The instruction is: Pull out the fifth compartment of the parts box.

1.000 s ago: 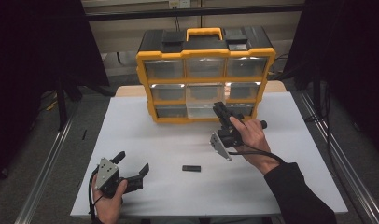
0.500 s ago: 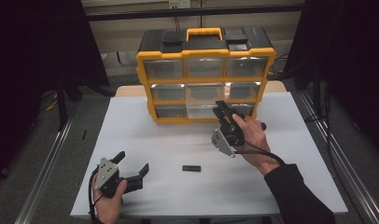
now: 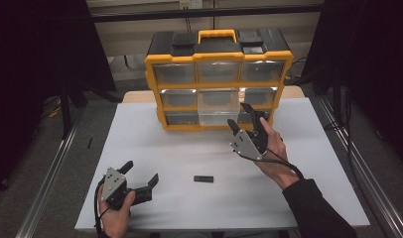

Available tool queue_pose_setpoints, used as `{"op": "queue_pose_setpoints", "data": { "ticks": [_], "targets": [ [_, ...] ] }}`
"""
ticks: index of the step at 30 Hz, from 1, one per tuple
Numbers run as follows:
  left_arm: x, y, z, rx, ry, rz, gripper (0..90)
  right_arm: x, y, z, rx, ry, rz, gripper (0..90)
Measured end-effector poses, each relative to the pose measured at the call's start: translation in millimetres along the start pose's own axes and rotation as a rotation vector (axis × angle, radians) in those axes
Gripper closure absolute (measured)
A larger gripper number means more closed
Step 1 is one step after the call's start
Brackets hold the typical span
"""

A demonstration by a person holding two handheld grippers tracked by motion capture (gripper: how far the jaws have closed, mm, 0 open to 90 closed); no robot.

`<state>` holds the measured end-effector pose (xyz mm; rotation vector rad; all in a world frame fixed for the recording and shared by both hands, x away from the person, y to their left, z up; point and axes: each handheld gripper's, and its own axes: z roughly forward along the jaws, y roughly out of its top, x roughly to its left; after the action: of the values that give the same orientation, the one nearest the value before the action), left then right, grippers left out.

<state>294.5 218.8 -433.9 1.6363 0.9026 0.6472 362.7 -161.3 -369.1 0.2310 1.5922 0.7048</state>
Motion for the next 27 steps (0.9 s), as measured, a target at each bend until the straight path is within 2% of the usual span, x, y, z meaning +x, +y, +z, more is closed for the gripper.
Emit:
{"op": "queue_pose_setpoints", "data": {
  "ticks": [5,11,15,18,19,22,27],
  "targets": [
    [-0.1,0.0,-0.1,0.0,-0.001,0.0,2.7,1.0,-3.6,-0.9,0.021,0.017,0.127,16.3],
    [-0.3,-0.1,-0.3,-0.004,0.001,-0.003,2.7,-2.4,-9.9,-3.6,0.052,0.038,0.23,11.1],
    [-0.4,0.1,-0.4,-0.003,0.0,-0.003,2.7,-5.2,-16.5,-4.7,0.066,0.061,0.341,8.2],
    [-0.1,0.1,-0.2,-0.006,0.003,-0.006,2.7,-6.7,-23.0,-5.0,0.075,0.095,0.461,6.5],
    [0.0,0.2,-0.1,-0.005,0.004,-0.006,2.8,-6.7,-24.8,-5.1,0.08,0.1,0.48,5.9],
    [0.1,0.3,-0.5,0.0,0.001,0.001,2.8,-5.4,-32.5,-6.2,0.101,0.135,0.578,5.1],
    [0.0,0.3,-0.5,-0.002,0.006,0.001,3.0,-6.2,-40.7,-9.6,0.098,0.168,0.68,5.0]
  ]
}}
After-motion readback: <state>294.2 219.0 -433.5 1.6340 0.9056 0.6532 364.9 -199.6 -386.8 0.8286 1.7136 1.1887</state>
